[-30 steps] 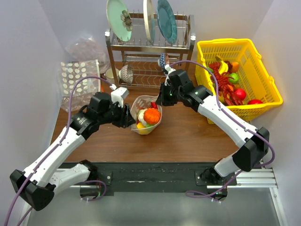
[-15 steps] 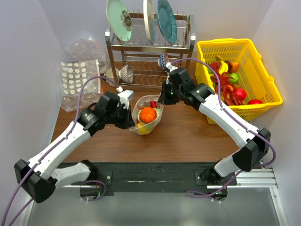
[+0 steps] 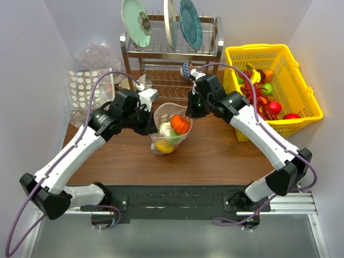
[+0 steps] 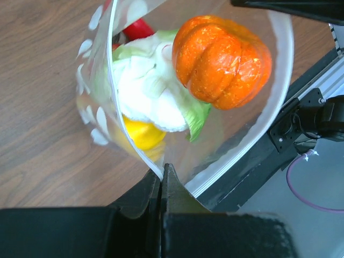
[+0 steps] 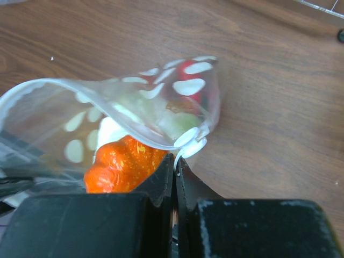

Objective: Place the food in the zip-top bag and seal the zipper
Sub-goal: Adjust the zipper food storage bag at the center of the board.

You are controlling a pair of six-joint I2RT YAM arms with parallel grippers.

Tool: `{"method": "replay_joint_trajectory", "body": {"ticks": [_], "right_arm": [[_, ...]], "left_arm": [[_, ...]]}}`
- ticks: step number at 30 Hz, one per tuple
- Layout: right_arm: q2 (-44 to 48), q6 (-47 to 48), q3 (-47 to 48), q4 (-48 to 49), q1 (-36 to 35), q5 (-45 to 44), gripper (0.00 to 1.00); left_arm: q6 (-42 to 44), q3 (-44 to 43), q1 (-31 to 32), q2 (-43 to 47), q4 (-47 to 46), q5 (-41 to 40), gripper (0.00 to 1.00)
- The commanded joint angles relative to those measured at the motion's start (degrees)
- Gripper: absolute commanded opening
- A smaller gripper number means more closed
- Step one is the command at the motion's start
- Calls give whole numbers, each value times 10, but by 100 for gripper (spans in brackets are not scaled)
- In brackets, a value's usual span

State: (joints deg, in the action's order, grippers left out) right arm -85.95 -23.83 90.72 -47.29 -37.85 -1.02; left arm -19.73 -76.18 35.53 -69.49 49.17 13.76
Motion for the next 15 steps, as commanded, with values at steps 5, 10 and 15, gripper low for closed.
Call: {"method": "replay_joint_trajectory", "body": {"ticks": [5, 10, 15], "right_arm": [[24, 27, 68, -41, 2, 0, 0], [17, 30, 73, -43, 2, -6, 0], [-1, 35, 111, -81, 2, 30, 0]], "left_arm": [[11, 26, -4, -8, -39, 45, 0], [1, -33, -6, -10, -34, 98, 0], [13, -27, -58, -27, -22, 134, 0]]}}
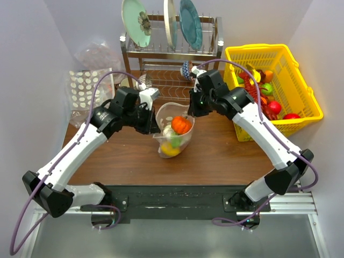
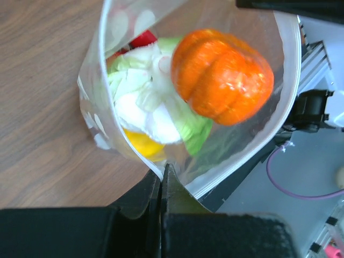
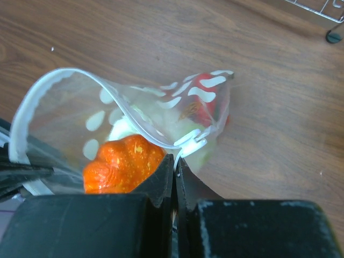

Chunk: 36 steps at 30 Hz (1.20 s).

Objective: Place the food in the zip-top bag and seal the zipper
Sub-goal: Adjust the zipper food storage bag at the center of the board.

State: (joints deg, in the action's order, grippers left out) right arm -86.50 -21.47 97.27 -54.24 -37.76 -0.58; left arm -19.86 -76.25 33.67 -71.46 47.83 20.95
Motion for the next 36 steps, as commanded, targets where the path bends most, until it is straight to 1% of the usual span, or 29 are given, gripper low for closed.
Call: {"method": "replay_joint_trajectory", "body": {"ticks": [1, 3, 4, 5, 6, 7, 9, 10, 11, 12, 13, 14, 15, 16, 17, 18, 19, 20, 21, 24, 25, 27, 28, 31, 34, 36], "right_arm": [[11, 10, 55, -12, 2, 31, 0], [19, 7, 93, -24, 1, 21, 0], [18, 9, 104, -25, 1, 13, 0], [12, 10, 113, -19, 1, -17, 0], [-6, 8, 112, -12, 8, -31, 0], [-21, 6, 107, -3, 17, -31, 0], [-58, -1, 78, 11, 43, 14, 0], [-62, -1, 68, 7, 46, 33, 0], [-58, 3, 31, 18, 45, 43, 0], [-44, 1, 3, 34, 45, 58, 0], [-14, -3, -25, 54, 46, 63, 0], [0, -12, -55, 75, 46, 66, 0], [6, -12, -52, 70, 46, 67, 0], [8, -12, -38, 61, 46, 68, 0], [5, -4, 10, 30, 46, 65, 0], [3, -2, 38, 16, 46, 55, 0], [1, 0, 62, 4, 46, 45, 0], [-2, 5, 95, -7, 46, 39, 0], [-3, 6, 101, -10, 45, 24, 0], [-13, 13, 83, -13, 46, 29, 0], [-13, 13, 65, -10, 46, 46, 0], [-2, 10, 41, 5, 46, 55, 0], [4, 9, 18, 17, 46, 52, 0], [15, 10, -25, 28, 46, 44, 0], [18, 9, -66, 40, 46, 51, 0], [19, 7, -81, 49, 46, 66, 4]], "left_arm": [[10, -30, -43, -6, -12, 79, 0], [-3, -34, -49, 10, -40, 106, 0], [-10, -22, -51, 12, -47, 110, 0], [-12, -9, -58, 9, -55, 119, 0], [-18, 6, -60, 2, -72, 151, 0], [-22, 30, -60, -13, -80, 173, 0], [-41, 29, -60, -13, -104, 214, 0], [-46, 2, -60, 3, -109, 205, 0], [-42, -21, -62, 8, -103, 187, 0], [-29, -47, -64, 10, -72, 149, 0], [-24, -75, -70, 8, -60, 140, 0], [-21, -73, -74, 7, -57, 141, 0], [-20, -60, -77, 5, -63, 154, 0], [-22, -13, -77, 2, -73, 164, 0], [-27, 18, -77, -1, -90, 176, 0], [-43, 45, -77, -3, -126, 203, 0], [-50, 78, -77, -4, -141, 211, 0], [-57, 83, -77, -3, -156, 217, 0], [-62, 80, -77, 0, -158, 215, 0], [-47, 25, -78, 7, -126, 186, 0], [-42, 22, -78, 5, -119, 181, 0], [-36, 33, -80, 2, -116, 184, 0], [-36, 55, -80, 2, -121, 187, 0], [-30, 84, -79, 4, -138, 185, 0], [-21, 79, -79, 3, -135, 173, 0], [-18, 73, -80, -2, -133, 168, 0]]}}
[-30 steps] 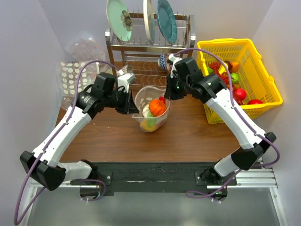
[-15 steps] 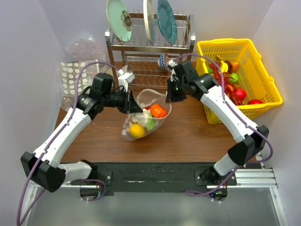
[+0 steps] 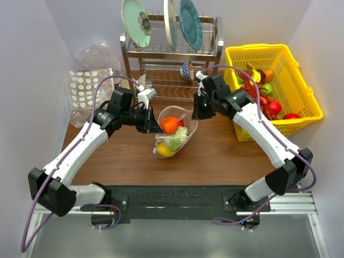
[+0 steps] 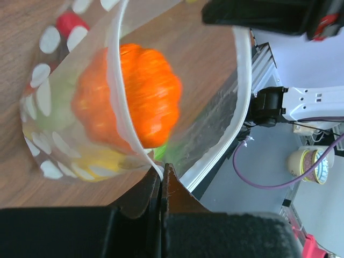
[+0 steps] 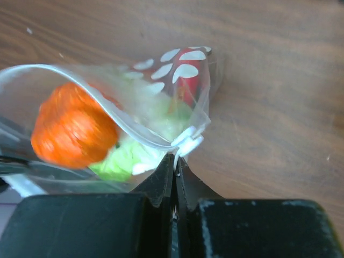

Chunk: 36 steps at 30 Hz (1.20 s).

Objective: Place the food in the zip-top bag and seal the zipper
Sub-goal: Adjust the zipper food storage bag at the center of the board.

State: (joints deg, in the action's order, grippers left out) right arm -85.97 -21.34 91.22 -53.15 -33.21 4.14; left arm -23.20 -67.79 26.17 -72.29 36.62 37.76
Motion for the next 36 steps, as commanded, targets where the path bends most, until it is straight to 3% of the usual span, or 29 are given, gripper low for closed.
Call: {"method": "replay_joint_trajectory", "body": {"ticks": [1, 4, 6, 12, 16, 23, 26, 30, 33, 36], "right_arm": [[14, 6, -27, 43, 0, 20, 6], [25, 7, -29, 45, 1, 19, 11], [33, 10, -28, 44, 1, 13, 25], [50, 28, -30, 50, 0, 8, 35], [47, 37, -30, 48, 1, -5, 52], [109, 89, -74, 111, 3, 30, 53], [145, 92, -165, 204, 30, 104, 49], [241, 38, -347, 430, 90, 190, 52], [267, 50, -414, 510, 97, 218, 58], [262, 77, -436, 527, 97, 242, 61]], "left_arm": [[18, -12, -5, 5, -19, -3, 0], [30, -12, -5, -2, -7, -17, 0], [38, -16, -5, -4, -1, -34, 0], [61, -36, -5, -10, 27, -43, 0], [76, -47, -5, -11, 52, -64, 0], [91, -54, -7, -16, 73, -108, 0], [91, -47, -10, -16, 72, -124, 0], [95, -45, -19, -21, 71, -134, 0], [103, -45, -29, -27, 71, -139, 0], [110, -45, -38, -29, 71, -143, 0]]}}
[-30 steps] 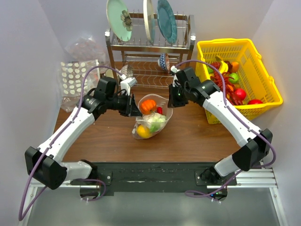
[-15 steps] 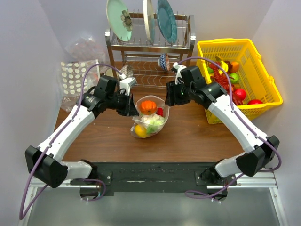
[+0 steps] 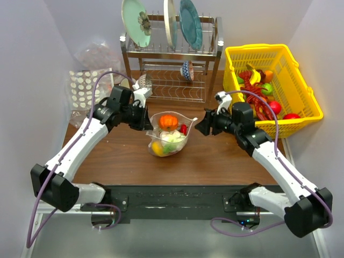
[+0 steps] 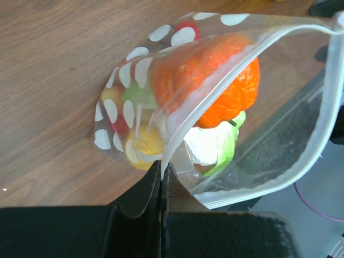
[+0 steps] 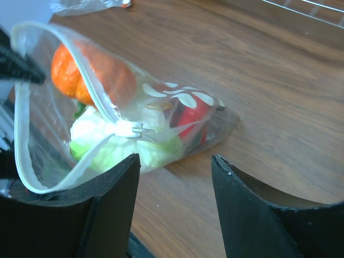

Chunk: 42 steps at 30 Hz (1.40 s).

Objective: Place the food in the zip-top bag and seal the zipper
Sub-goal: Adjust the zipper food storage bag at the center of the board, then zip the zipper food storage bag at the center of the board.

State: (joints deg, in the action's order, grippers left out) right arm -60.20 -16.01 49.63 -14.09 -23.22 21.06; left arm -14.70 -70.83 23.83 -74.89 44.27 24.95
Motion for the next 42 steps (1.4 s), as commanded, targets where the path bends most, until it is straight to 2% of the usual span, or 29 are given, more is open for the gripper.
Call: {"method": "replay_joint_trajectory", "body": {"ticks": [1, 6, 13, 16, 19, 20, 23, 29, 32, 35, 36, 39, 42], "right_arm": [[0, 31, -24, 139, -2, 82, 61], [-35, 67, -52, 215, -2, 161, 64], [-59, 143, -67, 286, -2, 159, 64], [-59, 157, -77, 318, -2, 166, 61], [-69, 150, -73, 336, -2, 180, 38], [-76, 149, -70, 333, -2, 191, 23], [-80, 146, -66, 325, -2, 218, 0], [-68, 126, -69, 322, -2, 217, 0], [-58, 108, -53, 292, -2, 201, 0], [-61, 94, -14, 204, -2, 151, 0], [-65, 92, -1, 177, -2, 146, 0], [-85, 78, 44, 97, -2, 168, 0], [-91, 46, 59, 75, -2, 181, 0]], "left_arm": [[26, -14, -17, -4, -5, -19, 0], [34, -17, -24, -4, -4, -29, 0], [35, -19, -28, -5, 0, -30, 0], [36, -23, -28, -8, 2, -33, 0], [36, -28, -29, -10, 6, -35, 0], [36, -30, -29, -10, 8, -35, 0], [36, -37, -29, -10, 12, -39, 0], [36, -56, -29, -9, 27, -65, 0], [37, -79, -29, -5, 36, -91, 10], [44, -93, -29, 0, 36, -108, 25], [45, -95, -29, 1, 35, -108, 35], [50, -92, -29, 4, 21, -104, 47], [56, -81, -29, 18, -15, -90, 52]]}}
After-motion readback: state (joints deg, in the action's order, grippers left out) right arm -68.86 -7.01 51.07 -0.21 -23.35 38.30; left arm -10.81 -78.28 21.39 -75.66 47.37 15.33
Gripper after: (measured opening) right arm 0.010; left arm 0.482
